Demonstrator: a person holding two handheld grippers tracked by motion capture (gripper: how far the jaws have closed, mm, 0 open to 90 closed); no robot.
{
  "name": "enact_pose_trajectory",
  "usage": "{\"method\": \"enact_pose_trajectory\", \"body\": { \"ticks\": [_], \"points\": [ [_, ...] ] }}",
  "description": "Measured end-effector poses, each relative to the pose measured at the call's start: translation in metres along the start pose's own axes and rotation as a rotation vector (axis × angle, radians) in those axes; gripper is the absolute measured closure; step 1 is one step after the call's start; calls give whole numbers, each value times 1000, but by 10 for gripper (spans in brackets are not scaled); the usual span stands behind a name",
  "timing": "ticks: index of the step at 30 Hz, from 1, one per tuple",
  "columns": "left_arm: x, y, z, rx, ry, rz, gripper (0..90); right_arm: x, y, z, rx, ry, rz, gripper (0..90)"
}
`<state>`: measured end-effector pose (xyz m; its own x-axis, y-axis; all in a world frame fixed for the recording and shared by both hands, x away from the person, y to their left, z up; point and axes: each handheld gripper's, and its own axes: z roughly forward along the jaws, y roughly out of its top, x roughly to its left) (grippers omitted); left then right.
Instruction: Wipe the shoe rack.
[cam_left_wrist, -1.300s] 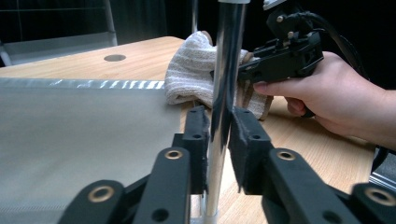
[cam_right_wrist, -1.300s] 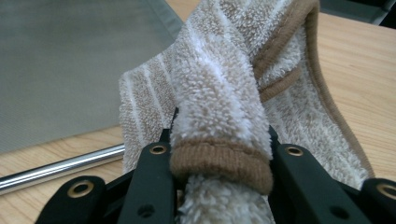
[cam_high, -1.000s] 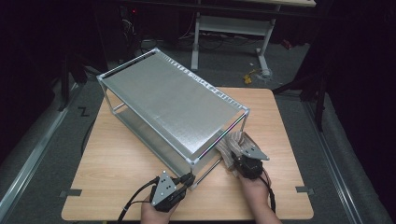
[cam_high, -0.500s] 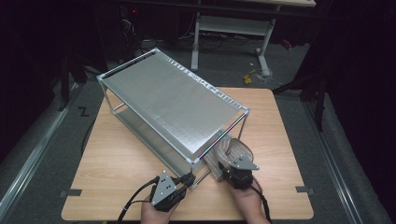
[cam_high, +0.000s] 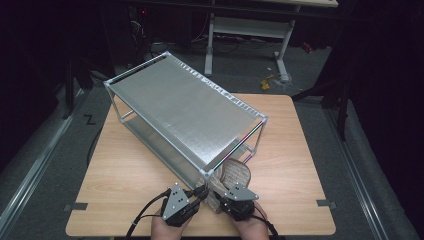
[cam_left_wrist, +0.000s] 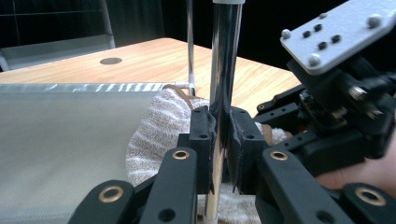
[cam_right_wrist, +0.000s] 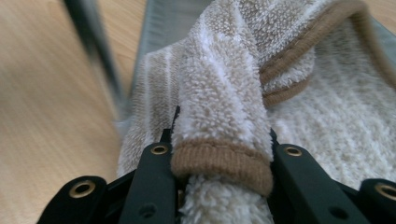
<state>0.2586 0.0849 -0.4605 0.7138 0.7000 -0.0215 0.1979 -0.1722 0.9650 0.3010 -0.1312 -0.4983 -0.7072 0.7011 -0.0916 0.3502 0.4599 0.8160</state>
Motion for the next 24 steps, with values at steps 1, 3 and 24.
{"method": "enact_pose_trajectory", "body": {
  "ticks": [1,3,24],
  "points": [
    [0,0,0,0,0,0,809,-3,0,1,1,-6,7,712],
    [0,0,0,1,0,1,809,-10,-1,2,1,-13,28,711],
    [-3,0,-4,5,-11,5,809,-111,-4,13,46,-305,174,711]
  ]
}}
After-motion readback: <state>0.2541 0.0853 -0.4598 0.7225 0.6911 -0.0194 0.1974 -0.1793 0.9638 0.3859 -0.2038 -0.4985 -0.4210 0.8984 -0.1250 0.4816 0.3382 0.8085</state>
